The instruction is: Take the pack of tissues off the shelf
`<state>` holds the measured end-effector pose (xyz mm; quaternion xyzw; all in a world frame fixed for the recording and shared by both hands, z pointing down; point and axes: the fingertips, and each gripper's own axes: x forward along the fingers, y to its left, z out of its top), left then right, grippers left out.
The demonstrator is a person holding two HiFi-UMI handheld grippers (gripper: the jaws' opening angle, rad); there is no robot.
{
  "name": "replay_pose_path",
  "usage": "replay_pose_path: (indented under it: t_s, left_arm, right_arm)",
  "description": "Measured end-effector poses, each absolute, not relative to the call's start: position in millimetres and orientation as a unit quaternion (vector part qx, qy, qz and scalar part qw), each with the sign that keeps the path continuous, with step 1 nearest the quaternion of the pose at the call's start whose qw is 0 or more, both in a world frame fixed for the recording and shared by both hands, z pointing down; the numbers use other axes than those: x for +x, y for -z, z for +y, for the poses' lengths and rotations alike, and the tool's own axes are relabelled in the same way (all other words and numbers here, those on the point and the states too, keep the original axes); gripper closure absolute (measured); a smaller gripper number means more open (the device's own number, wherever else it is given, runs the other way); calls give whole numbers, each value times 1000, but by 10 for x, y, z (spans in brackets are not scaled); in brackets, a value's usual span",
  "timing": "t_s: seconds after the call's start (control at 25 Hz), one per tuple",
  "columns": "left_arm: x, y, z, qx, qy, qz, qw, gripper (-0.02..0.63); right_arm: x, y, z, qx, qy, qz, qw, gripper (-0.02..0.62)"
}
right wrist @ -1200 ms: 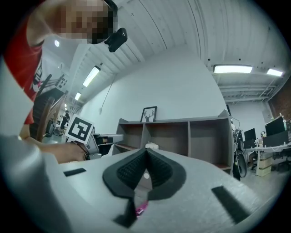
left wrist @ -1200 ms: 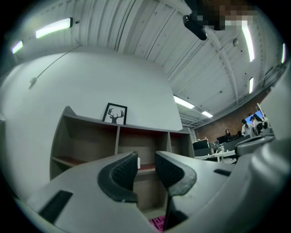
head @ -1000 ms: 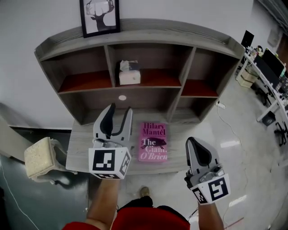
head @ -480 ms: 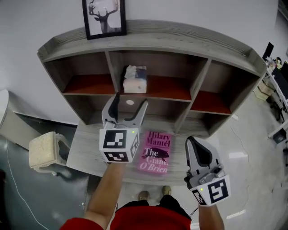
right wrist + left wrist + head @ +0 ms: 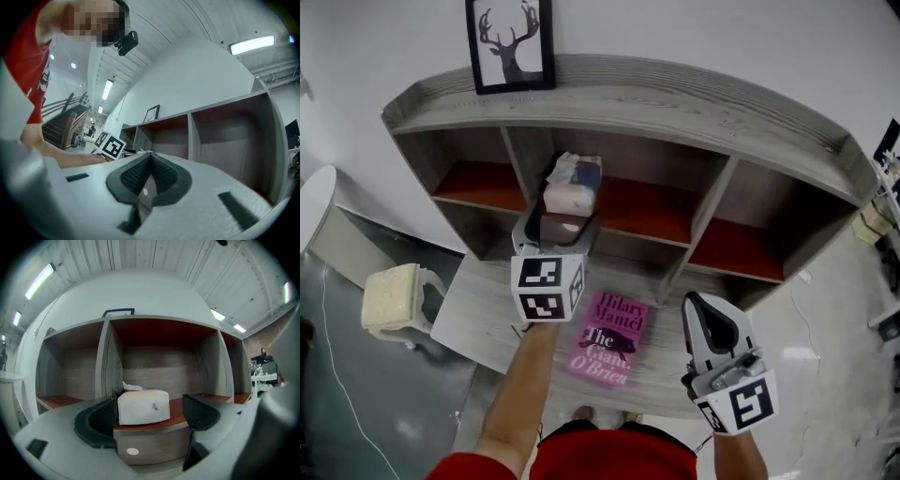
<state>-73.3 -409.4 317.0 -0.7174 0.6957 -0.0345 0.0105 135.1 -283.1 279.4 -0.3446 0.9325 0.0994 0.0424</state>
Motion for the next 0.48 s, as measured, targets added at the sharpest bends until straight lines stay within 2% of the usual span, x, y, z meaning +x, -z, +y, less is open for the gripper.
replay_pose_path:
  t_s: [0.48]
  left_arm:
    - [-840, -3300, -4357, -687, 60, 724, -13, 195]
  right_arm:
    - [1424, -2895, -3099, -308, -81, 947, 41, 591]
